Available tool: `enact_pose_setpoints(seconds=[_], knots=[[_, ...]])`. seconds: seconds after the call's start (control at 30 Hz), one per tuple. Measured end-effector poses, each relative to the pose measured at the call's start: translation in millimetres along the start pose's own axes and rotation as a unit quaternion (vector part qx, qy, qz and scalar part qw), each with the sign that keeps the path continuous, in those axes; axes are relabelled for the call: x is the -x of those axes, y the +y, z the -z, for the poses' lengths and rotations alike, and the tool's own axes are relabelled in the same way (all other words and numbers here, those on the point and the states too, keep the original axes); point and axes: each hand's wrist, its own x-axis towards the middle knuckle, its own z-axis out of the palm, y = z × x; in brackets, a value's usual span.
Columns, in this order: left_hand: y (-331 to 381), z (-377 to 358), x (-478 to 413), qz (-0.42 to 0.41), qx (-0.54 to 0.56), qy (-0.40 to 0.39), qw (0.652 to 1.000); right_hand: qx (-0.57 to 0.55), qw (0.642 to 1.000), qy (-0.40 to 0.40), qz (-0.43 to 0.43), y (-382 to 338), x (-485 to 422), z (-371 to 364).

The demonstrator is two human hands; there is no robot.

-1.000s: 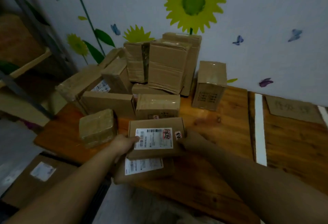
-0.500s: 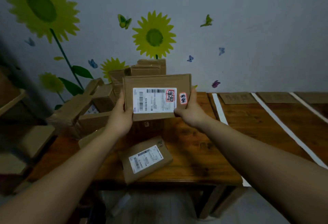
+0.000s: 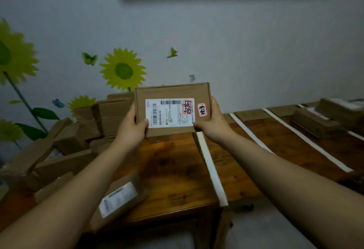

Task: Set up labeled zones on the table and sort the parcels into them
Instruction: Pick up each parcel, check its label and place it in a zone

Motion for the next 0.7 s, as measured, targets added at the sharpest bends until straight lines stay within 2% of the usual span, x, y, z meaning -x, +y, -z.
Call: enact_pose_setpoints(seconds=[0.1,0.3,0.4,0.7], knots=[[20.1,-60.9,3.3,0.008,-0.026,-0.068,0.997,0.006,0.999,0.031,-0.035,29.5,13.4,65.1],[68.9,-201.8,19.4,0.026,0.054,-0.155,0.986,0.037,0.991,0.102,-0.082,81.6,42.3,197.9],[85.2,-261.8,24.8,0.021,0.052,-0.201,0.978,0.047,0.984,0.137,-0.109,104.4,56.5,253.3],[114.5,-394.8,12.2,-0.007,0.015,-0.312,0.950,0.082,0.958,0.217,-0.170,168.5,67.9,347.6]])
